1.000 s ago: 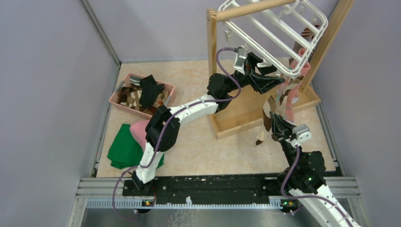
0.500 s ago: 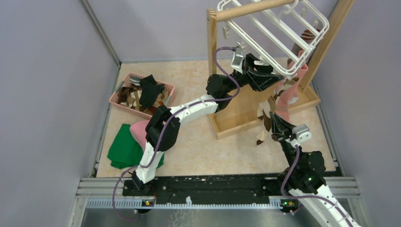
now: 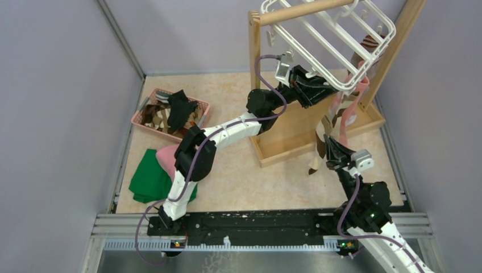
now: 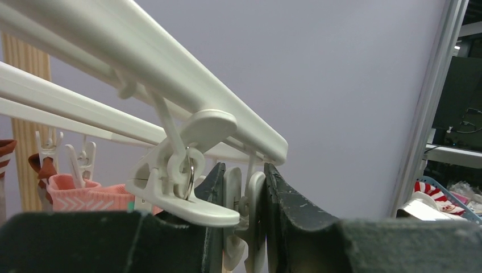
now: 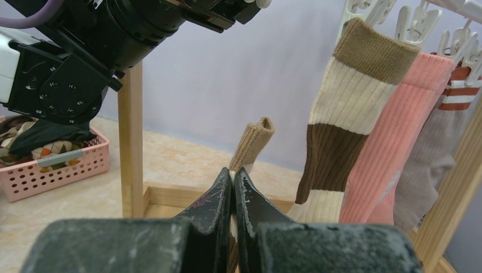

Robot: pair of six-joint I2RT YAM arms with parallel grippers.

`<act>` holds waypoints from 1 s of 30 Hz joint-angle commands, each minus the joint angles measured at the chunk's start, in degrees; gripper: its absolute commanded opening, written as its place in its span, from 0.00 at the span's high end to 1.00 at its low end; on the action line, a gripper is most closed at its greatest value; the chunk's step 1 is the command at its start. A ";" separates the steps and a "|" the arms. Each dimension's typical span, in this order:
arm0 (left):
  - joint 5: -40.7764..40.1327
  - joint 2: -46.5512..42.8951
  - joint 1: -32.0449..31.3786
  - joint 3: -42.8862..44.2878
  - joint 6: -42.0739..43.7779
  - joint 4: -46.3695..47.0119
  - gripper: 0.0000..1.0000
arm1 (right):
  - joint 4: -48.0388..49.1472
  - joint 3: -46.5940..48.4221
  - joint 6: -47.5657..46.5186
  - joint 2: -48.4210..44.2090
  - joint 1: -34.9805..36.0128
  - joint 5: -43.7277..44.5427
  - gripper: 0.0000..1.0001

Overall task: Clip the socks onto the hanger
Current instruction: Open the clamp at the hanger.

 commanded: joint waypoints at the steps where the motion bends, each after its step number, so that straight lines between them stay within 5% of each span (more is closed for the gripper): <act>1: -0.10 -0.01 0.42 0.54 -1.38 3.75 0.96 | 3.38 0.75 -0.06 -0.49 -0.40 -0.68 1.00; 16: 0.84 1.29 1.69 0.40 -6.60 7.27 0.96 | 20.83 2.08 0.24 11.02 -0.52 -4.53 1.00; 30: 1.01 3.03 2.86 0.87 -10.99 10.20 0.97 | 22.20 9.03 2.51 21.02 -5.41 -15.62 1.00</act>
